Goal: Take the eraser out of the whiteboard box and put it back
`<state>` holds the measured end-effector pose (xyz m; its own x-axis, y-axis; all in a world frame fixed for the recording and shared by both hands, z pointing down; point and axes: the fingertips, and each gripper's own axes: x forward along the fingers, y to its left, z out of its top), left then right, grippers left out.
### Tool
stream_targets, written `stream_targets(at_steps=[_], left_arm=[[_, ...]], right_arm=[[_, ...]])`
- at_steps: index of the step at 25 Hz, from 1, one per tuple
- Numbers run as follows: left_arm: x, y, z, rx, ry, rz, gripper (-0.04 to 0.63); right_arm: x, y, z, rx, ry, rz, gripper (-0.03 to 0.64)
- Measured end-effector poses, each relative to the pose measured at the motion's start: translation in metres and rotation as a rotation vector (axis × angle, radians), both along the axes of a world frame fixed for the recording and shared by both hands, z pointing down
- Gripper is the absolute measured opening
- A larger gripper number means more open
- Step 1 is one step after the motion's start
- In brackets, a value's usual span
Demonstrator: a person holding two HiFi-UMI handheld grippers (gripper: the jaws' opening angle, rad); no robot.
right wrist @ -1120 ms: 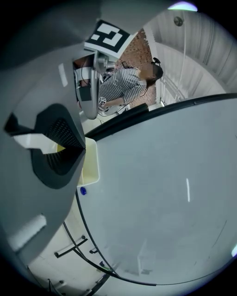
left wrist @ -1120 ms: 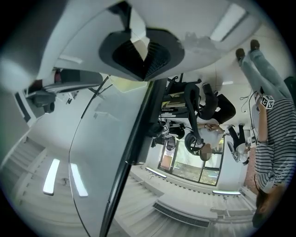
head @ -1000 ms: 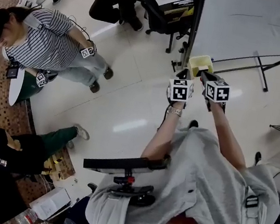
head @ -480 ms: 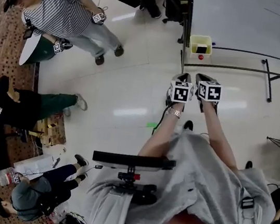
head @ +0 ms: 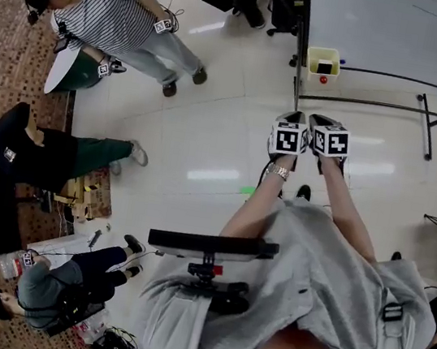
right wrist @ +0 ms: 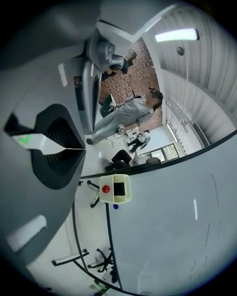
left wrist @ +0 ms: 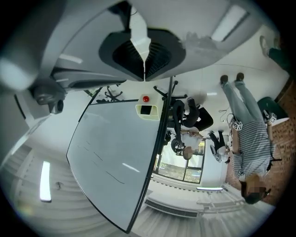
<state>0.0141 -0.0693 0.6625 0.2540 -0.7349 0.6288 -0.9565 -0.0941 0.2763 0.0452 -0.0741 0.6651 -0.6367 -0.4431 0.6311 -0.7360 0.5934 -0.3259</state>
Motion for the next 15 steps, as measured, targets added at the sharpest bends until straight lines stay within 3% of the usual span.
stream_targets(at_steps=[7, 15], left_arm=[[-0.01, 0.009, 0.007, -0.027, -0.022, 0.028, 0.011], [-0.042, 0.027, 0.022, -0.128, -0.043, -0.041, 0.017]], right_arm=[[-0.017, 0.013, 0.006, -0.009, 0.015, -0.029, 0.005], [-0.027, 0.006, -0.002, 0.017, 0.016, -0.015, 0.005]])
